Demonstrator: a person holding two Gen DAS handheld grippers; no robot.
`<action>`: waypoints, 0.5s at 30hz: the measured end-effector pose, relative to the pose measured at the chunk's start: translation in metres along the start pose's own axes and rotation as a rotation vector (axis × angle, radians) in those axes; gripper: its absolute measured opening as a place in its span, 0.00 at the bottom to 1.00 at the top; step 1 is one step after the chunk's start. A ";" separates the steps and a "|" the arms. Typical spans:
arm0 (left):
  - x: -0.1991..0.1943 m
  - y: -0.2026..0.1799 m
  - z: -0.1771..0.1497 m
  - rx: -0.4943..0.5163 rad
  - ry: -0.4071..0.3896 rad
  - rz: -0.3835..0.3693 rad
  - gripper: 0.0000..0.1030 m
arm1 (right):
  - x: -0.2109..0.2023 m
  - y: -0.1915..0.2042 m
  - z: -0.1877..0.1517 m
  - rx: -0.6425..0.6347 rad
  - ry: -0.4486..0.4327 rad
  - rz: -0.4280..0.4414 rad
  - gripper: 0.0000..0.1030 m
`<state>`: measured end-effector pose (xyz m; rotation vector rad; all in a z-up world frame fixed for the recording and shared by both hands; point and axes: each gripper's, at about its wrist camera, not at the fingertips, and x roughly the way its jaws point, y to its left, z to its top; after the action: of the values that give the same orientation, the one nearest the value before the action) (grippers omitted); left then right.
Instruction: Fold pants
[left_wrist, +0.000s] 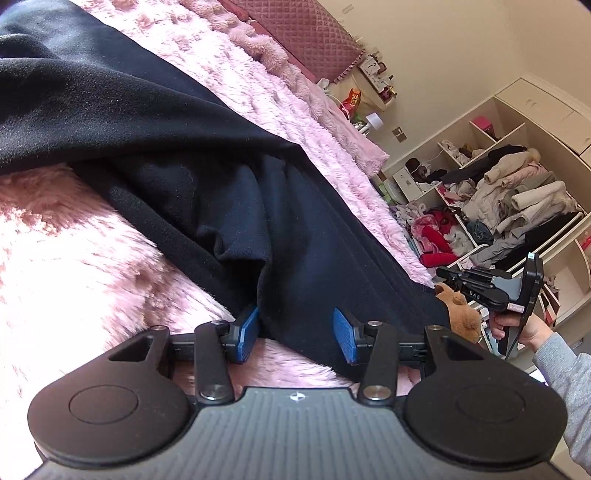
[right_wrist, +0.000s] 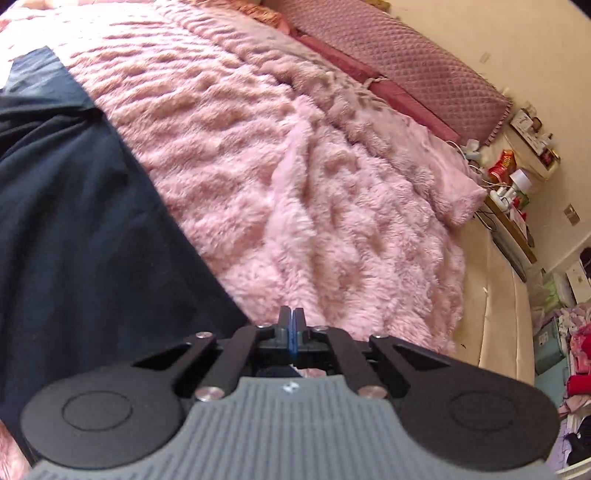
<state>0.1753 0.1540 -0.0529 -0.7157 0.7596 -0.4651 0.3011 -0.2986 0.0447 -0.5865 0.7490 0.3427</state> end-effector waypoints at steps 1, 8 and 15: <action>0.000 0.000 0.000 0.001 0.001 0.000 0.52 | 0.000 -0.004 0.003 0.020 0.006 0.013 0.00; 0.002 0.001 0.001 -0.003 0.008 -0.006 0.52 | 0.018 0.015 0.003 -0.061 0.206 0.145 0.38; 0.006 -0.002 0.000 0.048 0.021 0.002 0.52 | 0.046 0.000 0.005 -0.089 0.400 0.318 0.40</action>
<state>0.1788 0.1487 -0.0542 -0.6662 0.7660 -0.4886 0.3355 -0.2913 0.0143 -0.6284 1.2231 0.5632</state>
